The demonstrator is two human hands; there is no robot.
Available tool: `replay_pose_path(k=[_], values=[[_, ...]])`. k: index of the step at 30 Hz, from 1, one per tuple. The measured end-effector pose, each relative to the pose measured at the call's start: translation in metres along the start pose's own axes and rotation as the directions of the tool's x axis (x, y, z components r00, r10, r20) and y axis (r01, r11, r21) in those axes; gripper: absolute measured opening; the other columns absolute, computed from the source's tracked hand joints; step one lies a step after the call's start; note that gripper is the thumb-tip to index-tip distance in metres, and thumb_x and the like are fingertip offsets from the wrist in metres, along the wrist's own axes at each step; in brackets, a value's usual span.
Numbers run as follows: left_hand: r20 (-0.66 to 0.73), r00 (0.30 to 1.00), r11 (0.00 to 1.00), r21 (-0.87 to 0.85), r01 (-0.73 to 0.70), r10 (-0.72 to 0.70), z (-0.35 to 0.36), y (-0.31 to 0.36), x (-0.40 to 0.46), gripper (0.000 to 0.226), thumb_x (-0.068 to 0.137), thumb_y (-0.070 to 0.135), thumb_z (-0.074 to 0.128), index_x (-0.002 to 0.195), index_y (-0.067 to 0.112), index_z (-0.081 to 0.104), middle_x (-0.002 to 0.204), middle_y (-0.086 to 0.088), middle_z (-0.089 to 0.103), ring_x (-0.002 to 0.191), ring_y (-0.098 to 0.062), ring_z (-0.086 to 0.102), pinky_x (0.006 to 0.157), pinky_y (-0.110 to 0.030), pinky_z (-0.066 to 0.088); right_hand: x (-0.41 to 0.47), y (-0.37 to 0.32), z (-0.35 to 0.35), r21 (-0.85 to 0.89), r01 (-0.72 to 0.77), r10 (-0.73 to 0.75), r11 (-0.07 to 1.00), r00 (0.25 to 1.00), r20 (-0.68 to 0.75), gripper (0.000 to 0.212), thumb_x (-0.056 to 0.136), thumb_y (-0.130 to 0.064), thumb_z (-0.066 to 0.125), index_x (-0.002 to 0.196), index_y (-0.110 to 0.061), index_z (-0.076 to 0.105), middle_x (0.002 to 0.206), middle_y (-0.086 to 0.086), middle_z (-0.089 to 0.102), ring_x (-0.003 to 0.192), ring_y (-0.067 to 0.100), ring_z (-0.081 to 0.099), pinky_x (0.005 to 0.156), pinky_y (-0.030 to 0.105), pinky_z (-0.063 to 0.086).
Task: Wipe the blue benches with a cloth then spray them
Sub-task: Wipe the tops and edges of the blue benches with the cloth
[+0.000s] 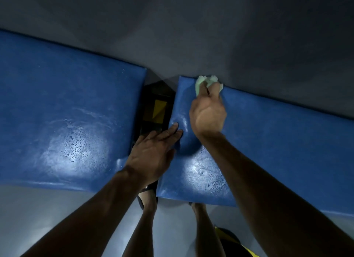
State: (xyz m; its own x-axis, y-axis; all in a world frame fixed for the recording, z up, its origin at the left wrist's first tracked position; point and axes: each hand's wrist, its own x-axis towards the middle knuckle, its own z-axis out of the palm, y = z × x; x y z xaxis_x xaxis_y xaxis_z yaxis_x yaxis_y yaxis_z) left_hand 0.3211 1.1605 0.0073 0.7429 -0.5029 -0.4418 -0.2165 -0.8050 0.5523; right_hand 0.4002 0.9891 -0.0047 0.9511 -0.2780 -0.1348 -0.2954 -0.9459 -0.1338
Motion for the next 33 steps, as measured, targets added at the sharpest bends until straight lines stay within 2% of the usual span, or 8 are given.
replay_pose_path(k=[2, 5, 10, 17, 23, 27, 30, 33], values=[[0.0, 1.0, 1.0, -0.006, 0.004, -0.004, -0.001, 0.001, 0.0, 0.069, 0.085, 0.054, 0.016, 0.152, 0.044, 0.024, 0.156, 0.031, 0.008, 0.13, -0.023, 0.045, 0.108, -0.043, 0.037, -0.002, 0.002, -0.004, -0.004, 0.093, -0.093, 0.996, 0.994, -0.05, 0.048, 0.083, -0.013, 0.036, 0.124, -0.007, 0.061, 0.124, 0.019, 0.056, 0.086, 0.034, 0.062, 0.062, 0.036, 0.058], [0.011, 1.0, 1.0, 0.0, 0.016, -0.016, -0.004, 0.002, 0.0, 0.068, 0.085, 0.055, 0.014, 0.152, 0.047, 0.021, 0.158, 0.031, 0.011, 0.133, -0.021, 0.043, 0.11, -0.041, 0.034, -0.003, 0.033, -0.013, -0.133, 0.405, -0.412, 0.905, 0.911, -0.032, 0.048, 0.084, -0.015, 0.042, 0.129, -0.015, 0.061, 0.112, 0.012, 0.058, 0.074, 0.029, 0.059, 0.056, 0.034, 0.056], [0.057, 0.998, 0.999, 0.01, 0.04, -0.04, -0.012, 0.005, 0.001, 0.064, 0.089, 0.049, 0.025, 0.153, 0.048, 0.017, 0.16, 0.031, 0.009, 0.138, -0.016, 0.036, 0.112, -0.036, 0.024, 0.002, 0.05, -0.021, -0.133, 0.356, -0.364, 0.925, 0.931, -0.041, 0.048, 0.088, -0.015, 0.051, 0.136, -0.02, 0.055, 0.114, 0.009, 0.056, 0.087, 0.03, 0.053, 0.07, 0.038, 0.049], [0.029, 0.998, 0.998, 0.016, 0.062, -0.062, -0.004, 0.006, 0.0, 0.059, 0.095, 0.046, 0.03, 0.152, 0.049, 0.018, 0.159, 0.032, 0.008, 0.138, -0.015, 0.036, 0.113, -0.036, 0.025, 0.023, 0.018, -0.02, -0.141, 0.508, -0.506, 0.85, 0.861, 0.049, 0.059, 0.081, -0.007, 0.051, 0.138, -0.022, 0.052, 0.123, 0.007, 0.056, 0.097, 0.03, 0.051, 0.075, 0.041, 0.048], [-0.052, 0.999, 0.999, 0.041, -0.007, 0.009, -0.008, 0.006, -0.009, 0.065, 0.086, 0.045, 0.03, 0.15, 0.035, 0.037, 0.158, 0.018, 0.033, 0.124, -0.021, 0.05, 0.103, -0.04, 0.042, -0.014, 0.028, -0.023, -0.114, 0.82, -0.81, 0.562, 0.573, 0.126, 0.046, 0.09, -0.011, 0.044, 0.126, -0.03, 0.062, 0.114, -0.002, 0.062, 0.092, 0.024, 0.052, 0.076, 0.038, 0.044], [-0.107, 0.994, 0.999, -0.024, -0.027, 0.024, -0.012, 0.004, -0.015, 0.063, 0.088, 0.037, 0.033, 0.15, 0.035, 0.037, 0.156, 0.02, 0.035, 0.123, -0.017, 0.05, 0.101, -0.038, 0.044, 0.038, 0.019, -0.029, -0.247, 0.713, -0.702, 0.656, 0.697, 0.145, 0.063, 0.079, -0.01, 0.025, 0.129, -0.029, 0.059, 0.118, 0.001, 0.059, 0.097, 0.028, 0.051, 0.075, 0.04, 0.043], [-0.158, 0.987, 0.996, -0.085, 0.012, -0.026, -0.013, 0.001, -0.022, 0.057, 0.088, 0.035, 0.034, 0.143, 0.034, 0.047, 0.147, 0.018, 0.049, 0.121, -0.017, 0.053, 0.097, -0.035, 0.044, 0.024, 0.009, -0.022, -0.178, 0.61, -0.611, 0.772, 0.789, 0.056, 0.062, 0.079, -0.008, 0.029, 0.13, -0.027, 0.059, 0.124, 0.003, 0.058, 0.097, 0.031, 0.051, 0.074, 0.042, 0.047], [-0.148, 0.987, 0.99, -0.139, 0.037, -0.057, -0.015, -0.001, -0.03, 0.049, 0.088, 0.029, 0.037, 0.133, 0.037, 0.054, 0.129, 0.014, 0.063, 0.11, -0.02, 0.059, 0.092, -0.039, 0.05, -0.036, 0.019, -0.012, -0.044, 0.747, -0.744, 0.664, 0.665, 0.064, 0.044, 0.088, -0.009, 0.042, 0.121, -0.025, 0.066, 0.126, 0.003, 0.062, 0.095, 0.03, 0.055, 0.073, 0.04, 0.048]])
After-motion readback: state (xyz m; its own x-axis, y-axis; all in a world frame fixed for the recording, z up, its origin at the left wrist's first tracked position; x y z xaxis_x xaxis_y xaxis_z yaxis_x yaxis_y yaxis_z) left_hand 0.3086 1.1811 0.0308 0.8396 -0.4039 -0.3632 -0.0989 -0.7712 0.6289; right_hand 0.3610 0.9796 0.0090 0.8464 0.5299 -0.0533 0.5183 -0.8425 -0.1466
